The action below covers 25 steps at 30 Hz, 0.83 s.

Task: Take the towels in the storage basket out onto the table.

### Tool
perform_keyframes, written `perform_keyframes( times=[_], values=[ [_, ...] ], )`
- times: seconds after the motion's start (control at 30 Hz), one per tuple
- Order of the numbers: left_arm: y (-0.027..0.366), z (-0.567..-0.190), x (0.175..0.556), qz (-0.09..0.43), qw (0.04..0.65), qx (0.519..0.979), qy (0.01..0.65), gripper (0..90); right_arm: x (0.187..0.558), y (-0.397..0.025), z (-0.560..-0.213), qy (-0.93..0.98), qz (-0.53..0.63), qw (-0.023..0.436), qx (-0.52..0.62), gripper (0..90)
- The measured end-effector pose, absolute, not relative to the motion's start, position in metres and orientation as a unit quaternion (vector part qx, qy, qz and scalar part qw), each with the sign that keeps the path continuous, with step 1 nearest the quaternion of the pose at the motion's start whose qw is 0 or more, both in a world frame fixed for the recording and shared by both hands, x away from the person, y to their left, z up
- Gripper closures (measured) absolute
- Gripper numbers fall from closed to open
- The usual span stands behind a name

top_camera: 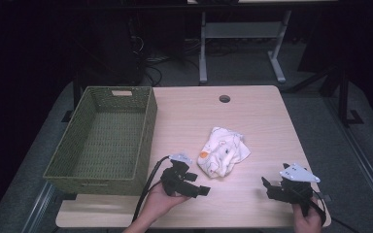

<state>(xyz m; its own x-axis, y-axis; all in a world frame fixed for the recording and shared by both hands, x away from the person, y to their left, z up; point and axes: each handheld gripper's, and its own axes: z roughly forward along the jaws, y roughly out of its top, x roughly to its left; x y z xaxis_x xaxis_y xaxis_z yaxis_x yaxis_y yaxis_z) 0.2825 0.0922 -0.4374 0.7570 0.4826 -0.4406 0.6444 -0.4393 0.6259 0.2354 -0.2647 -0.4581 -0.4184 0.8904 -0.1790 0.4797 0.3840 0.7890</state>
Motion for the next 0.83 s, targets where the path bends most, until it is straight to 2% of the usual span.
perform_keyframes(
  times=[0.83],
  values=[
    [0.116, -0.445, 0.255, -0.087, 0.414, 0.843, 0.334, 22.2, 0.236, -0.268, -0.460, 0.768, 0.338, 0.308, 0.448, 13.9]
  ],
)
